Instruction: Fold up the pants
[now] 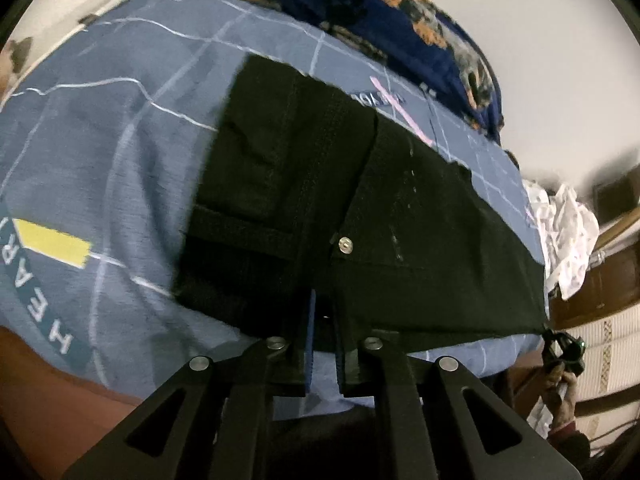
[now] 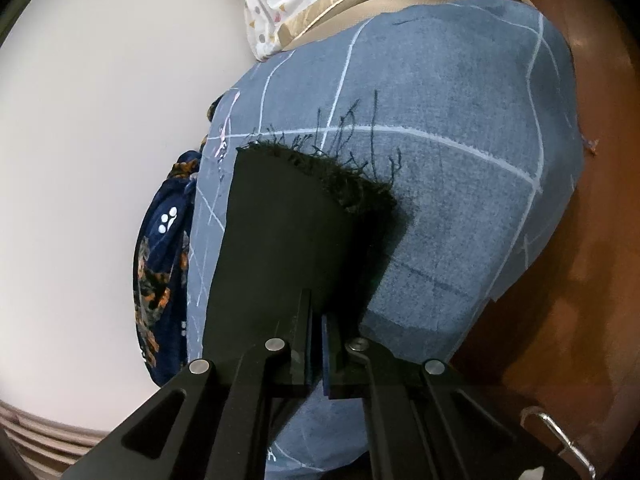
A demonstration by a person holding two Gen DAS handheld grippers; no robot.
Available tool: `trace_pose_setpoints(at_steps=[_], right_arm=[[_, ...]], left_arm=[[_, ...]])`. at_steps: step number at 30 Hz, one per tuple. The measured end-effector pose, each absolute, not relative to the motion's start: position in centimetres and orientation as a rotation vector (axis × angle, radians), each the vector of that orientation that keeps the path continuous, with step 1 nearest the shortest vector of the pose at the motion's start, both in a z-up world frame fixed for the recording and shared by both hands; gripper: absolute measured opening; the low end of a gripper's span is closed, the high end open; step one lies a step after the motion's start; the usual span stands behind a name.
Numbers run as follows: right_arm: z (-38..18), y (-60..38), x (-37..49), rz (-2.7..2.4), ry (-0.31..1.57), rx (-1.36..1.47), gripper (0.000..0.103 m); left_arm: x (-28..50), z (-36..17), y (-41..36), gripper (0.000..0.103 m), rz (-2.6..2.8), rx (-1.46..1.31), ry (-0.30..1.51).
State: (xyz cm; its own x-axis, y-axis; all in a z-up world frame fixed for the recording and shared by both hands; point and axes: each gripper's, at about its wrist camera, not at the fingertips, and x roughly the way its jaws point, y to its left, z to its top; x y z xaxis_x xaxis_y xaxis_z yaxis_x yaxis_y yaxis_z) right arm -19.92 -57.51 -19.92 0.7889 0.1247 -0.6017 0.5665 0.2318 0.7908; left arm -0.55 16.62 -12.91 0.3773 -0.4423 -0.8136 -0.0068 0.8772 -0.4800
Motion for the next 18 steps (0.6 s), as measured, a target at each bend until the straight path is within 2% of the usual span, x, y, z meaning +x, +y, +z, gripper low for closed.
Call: trace_pose_setpoints(at_steps=[2, 3, 5, 8, 11, 13, 18], right_arm=[[-19.9, -57.7, -20.7, -0.357, 0.615, 1.382, 0.002], [-19.5, -57.6, -21.2, -0.385, 0.607, 1.381, 0.011], [-17.5, -57.2, -22.3, -0.438, 0.575, 1.333, 0.013], [-14.8, -55.2, -21.7, -0.273, 0.488, 1.320, 0.013], [-12.9, -50.6, -18.0, -0.021, 0.508, 1.274, 0.017], [-12.6, -45.5, -14.1, 0.192, 0.584, 1.236, 0.035], [-13.7, -32.2, -6.8, 0.529, 0.860, 1.055, 0.040]], left_arm=[[-0.8, -12.5, 18.3, 0.013, -0.253, -0.490, 1.129], [-0.8, -12.3, 19.1, 0.020, -0.238, -0.512, 1.114], [-1.0, -12.2, 20.6, 0.030, -0.209, -0.545, 1.093], [-0.9, -12.7, 21.8, 0.030, -0.208, -0.545, 1.119], [-0.7, -12.9, 21.4, 0.030, -0.259, -0.521, 1.125], [-0.6, -12.7, 21.2, 0.030, -0.255, -0.490, 1.105], [1.5, -12.9, 21.6, 0.030, -0.308, -0.496, 1.073]])
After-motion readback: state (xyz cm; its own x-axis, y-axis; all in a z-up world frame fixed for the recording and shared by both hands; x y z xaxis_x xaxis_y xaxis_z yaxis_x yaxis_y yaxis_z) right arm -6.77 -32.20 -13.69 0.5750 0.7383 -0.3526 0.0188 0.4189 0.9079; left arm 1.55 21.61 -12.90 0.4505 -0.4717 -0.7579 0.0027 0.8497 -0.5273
